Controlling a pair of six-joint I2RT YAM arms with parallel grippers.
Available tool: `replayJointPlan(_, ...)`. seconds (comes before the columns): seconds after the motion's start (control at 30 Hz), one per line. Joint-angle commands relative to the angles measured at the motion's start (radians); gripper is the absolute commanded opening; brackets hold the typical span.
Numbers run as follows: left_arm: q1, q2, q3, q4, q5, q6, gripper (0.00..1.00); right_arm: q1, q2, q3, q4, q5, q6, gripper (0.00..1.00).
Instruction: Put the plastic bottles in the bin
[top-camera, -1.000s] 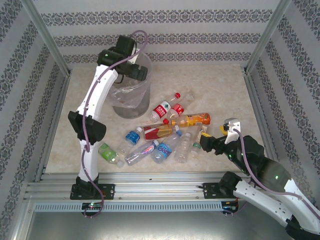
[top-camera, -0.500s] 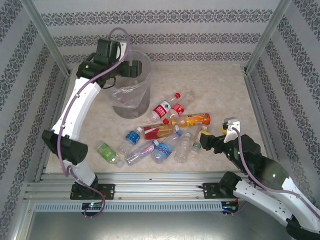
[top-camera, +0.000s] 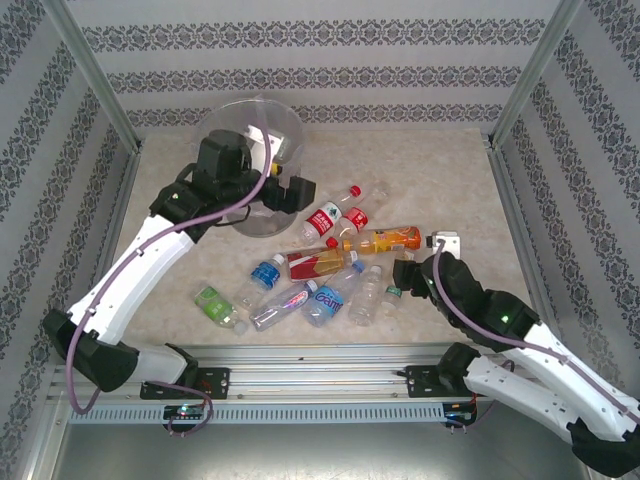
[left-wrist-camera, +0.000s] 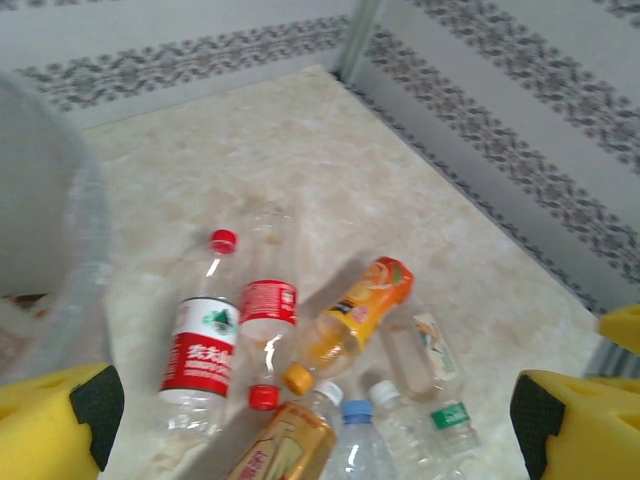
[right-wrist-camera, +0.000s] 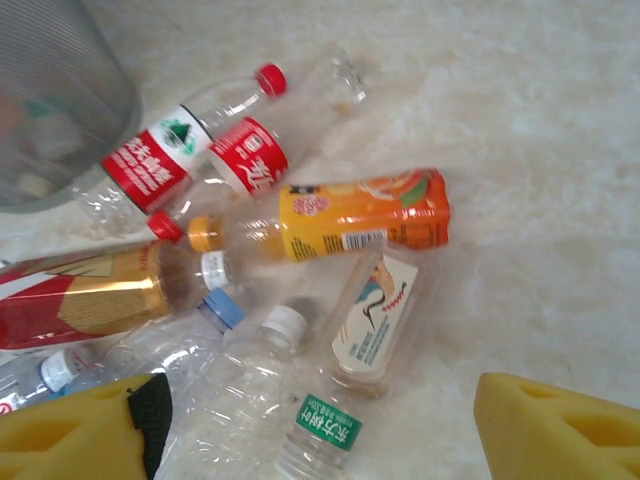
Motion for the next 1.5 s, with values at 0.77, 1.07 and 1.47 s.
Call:
replayJointPlan(0.77, -0.185, -0.103, -0.273, 0.266, 0.221, 0.022, 1.00, -0.121, 0.202, -0.265, 0.165, -0.304, 0.398, 0.65)
replayJointPlan(1.07, -0.186, -0.114, -0.293, 0.267, 0.218, 0.064, 1.00, -0.130, 0.227, -0.323, 0.260, -0.331, 0.463, 0.67)
replayJointPlan(1.47, -0.228, -0.117, -0.305, 0.254, 0.172, 0.070, 1.00, -0.140, 0.156, -0.434, 0.354, -0.281, 0.485, 0.64)
